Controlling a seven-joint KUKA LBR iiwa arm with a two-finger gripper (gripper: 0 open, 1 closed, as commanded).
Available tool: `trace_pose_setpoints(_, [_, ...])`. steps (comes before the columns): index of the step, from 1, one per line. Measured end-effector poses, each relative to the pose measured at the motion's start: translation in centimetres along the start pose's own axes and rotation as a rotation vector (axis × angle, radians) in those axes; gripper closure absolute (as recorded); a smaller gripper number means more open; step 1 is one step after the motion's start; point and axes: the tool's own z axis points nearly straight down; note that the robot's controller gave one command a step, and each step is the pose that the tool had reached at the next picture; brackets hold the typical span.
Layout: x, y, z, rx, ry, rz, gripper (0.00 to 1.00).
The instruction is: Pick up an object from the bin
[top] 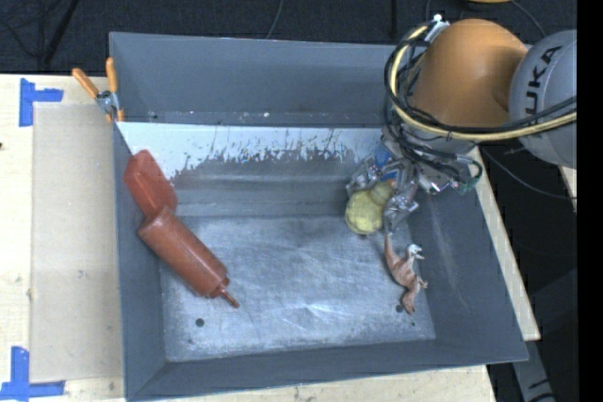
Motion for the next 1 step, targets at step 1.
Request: trace_pose_setpoints(1, [-0.16, -0.08, -2.37, 0.002, -0.003, 0.005, 1.00])
